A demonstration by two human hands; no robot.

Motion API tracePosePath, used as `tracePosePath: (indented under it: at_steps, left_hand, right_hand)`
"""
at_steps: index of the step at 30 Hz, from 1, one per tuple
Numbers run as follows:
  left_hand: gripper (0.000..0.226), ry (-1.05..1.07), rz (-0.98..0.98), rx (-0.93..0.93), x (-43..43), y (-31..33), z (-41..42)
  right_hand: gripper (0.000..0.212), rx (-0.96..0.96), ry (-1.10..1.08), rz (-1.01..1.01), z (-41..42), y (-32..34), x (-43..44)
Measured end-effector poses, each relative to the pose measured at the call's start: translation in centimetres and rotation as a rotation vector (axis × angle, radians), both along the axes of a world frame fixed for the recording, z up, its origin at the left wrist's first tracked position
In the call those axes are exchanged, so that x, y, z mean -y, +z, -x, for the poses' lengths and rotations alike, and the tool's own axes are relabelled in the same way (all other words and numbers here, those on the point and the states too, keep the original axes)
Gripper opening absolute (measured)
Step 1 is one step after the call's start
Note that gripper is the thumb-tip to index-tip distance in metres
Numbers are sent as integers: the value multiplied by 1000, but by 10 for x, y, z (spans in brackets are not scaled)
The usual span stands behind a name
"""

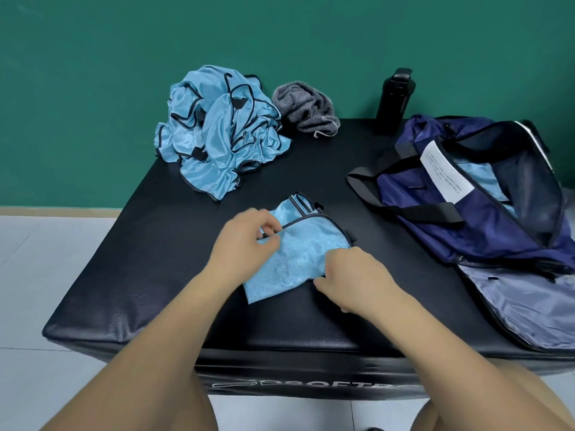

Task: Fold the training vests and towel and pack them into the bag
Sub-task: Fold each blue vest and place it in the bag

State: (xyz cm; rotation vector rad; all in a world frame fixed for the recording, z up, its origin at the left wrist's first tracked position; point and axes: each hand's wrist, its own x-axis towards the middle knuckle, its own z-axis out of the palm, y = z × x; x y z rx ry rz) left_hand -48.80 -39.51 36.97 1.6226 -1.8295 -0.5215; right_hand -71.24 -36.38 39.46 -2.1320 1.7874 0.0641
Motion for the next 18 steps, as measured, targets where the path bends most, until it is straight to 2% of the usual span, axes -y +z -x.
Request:
tracePosePath:
  at_steps: [2,4,6,10,15,18]
  left_hand:
    - [24,86,4,102,15,-5,-18]
    - [34,149,-109,158,25,-10,-31]
    - [34,156,-188,169,28,-13,-35]
    - [7,167,-199,53,20,-8,-32]
    - [13,137,-288,62,1,0,-34]
    - [9,38,-378,30,-10,3,-34]
  right_hand:
    - [38,0,-25,-117,0,2,0]
    - [45,47,-79,-152,0,0,3]
    - [43,109,-144,-110,4,-1,9]
    - [43,207,-216,-74,10,-4,20]
    - [29,255,-279,-25,18,-12,36]
    - [23,278,-309,152,24,-13,50]
